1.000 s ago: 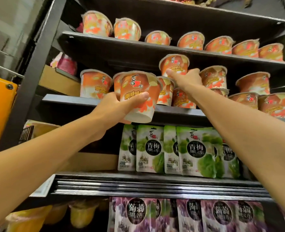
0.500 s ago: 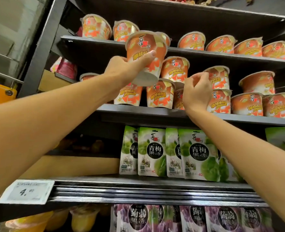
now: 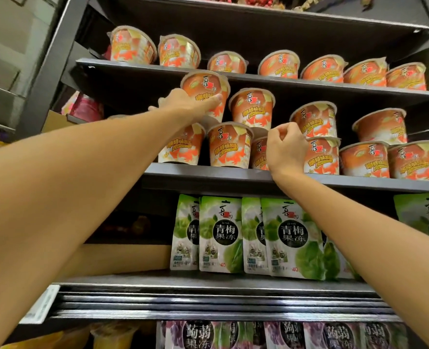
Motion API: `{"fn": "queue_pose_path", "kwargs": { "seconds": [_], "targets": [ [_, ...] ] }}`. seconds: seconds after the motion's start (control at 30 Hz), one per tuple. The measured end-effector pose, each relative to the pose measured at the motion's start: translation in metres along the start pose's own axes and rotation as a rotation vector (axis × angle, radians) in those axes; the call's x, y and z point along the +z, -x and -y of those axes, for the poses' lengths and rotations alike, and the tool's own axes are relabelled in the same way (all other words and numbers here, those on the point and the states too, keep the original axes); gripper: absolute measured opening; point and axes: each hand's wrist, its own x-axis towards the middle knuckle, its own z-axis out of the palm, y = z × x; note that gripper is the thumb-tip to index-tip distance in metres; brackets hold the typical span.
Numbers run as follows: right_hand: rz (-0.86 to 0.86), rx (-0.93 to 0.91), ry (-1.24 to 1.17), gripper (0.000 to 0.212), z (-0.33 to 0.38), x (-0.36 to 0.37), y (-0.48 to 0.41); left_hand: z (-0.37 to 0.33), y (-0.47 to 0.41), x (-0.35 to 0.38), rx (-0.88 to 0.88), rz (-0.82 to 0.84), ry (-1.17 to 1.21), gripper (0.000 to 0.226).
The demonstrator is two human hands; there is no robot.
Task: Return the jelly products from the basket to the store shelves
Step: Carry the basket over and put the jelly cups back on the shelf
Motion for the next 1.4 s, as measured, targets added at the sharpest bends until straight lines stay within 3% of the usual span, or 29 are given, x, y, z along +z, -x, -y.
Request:
{"fn": "queue_pose_path", "kwargs": {
  "seconds": [0.3, 0.4, 0.53, 0.67, 0.77, 0.87, 1.03, 1.27, 1.4],
  "targets": [
    [0.001, -0.03, 0.002, 0.01, -0.002, 0.0, 0.002, 0.009, -0.008, -0.003, -0.018, 0.088, -0.201, 0.112],
    [-0.008, -0.019, -0.014, 0.009, -0.001, -0.001, 0.002, 0.01, 0.003, -0.011, 0.024, -0.055, -0.328, 0.11],
    [-0.014, -0.01, -0.058, 0.008, 0.002, -0.002, 0.005, 0.02, 0.03, -0.026, 0.163, -0.311, -0.223, 0.087],
    [0.01, 0.011, -0.136, 0.008, 0.009, -0.009, 0.009, 0.034, 0.072, -0.04, 0.35, -0.481, -0.038, 0.038],
    [0.057, 0.046, -0.204, 0.009, 0.016, -0.017, 0.024, 0.05, 0.103, -0.042, 0.348, -0.318, 0.033, 0.022],
    [0.147, 0.063, -0.302, 0.012, 0.027, -0.033, 0.059, 0.071, 0.141, -0.043, 0.288, -0.078, 0.145, 0.032],
    [0.244, 0.189, -0.498, 0.015, 0.039, -0.07, 0.157, 0.129, 0.231, -0.04, 0.101, 0.05, 0.315, 0.035],
    [0.395, 0.657, -0.634, 0.024, 0.031, -0.146, 0.327, 0.211, 0.387, -0.06, -0.367, 0.276, 0.467, 0.029],
    [0.45, 0.941, -0.495, 0.023, 0.024, -0.204, 0.455, 0.271, 0.488, -0.078, -0.587, 0.417, 0.551, 0.026]
  ]
}}
